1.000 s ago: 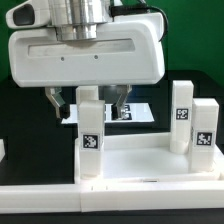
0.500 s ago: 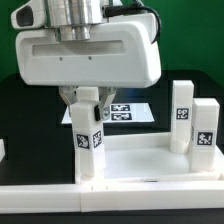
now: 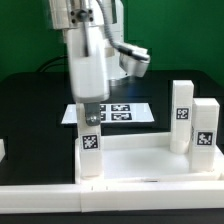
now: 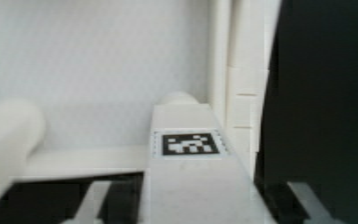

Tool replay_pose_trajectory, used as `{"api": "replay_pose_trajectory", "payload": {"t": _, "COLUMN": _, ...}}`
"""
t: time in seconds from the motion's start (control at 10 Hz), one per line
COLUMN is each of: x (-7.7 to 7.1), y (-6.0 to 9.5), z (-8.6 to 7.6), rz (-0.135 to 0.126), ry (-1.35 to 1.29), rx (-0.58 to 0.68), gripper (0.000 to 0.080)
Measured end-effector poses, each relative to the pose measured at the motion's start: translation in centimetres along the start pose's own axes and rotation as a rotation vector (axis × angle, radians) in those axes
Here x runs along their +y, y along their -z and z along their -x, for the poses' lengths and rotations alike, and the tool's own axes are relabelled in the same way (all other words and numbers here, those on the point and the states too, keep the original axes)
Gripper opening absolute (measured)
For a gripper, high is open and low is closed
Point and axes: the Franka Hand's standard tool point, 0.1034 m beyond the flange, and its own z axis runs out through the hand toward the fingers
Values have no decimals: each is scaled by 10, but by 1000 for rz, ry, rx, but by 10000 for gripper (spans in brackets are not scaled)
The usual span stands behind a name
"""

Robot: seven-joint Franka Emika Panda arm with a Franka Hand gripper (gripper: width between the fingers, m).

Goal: Assemble desk

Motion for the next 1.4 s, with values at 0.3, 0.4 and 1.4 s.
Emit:
{"api": "replay_pose_trajectory", "payload": {"t": 0.3, "x": 1, "y": 0, "z": 0, "rz": -2, "ry": 1, "rx": -7, "gripper": 334}}
{"api": "replay_pose_trajectory", "payload": {"t": 0.4, "x": 1, "y": 0, "z": -1, "rz": 3, "ry": 66, "rx": -4, "gripper": 334}}
{"api": "replay_pose_trajectory", "payload": {"t": 1.4, "x": 1, "y": 1, "z": 1, "rz": 68, "ry": 1226, "rx": 0, "gripper": 619}}
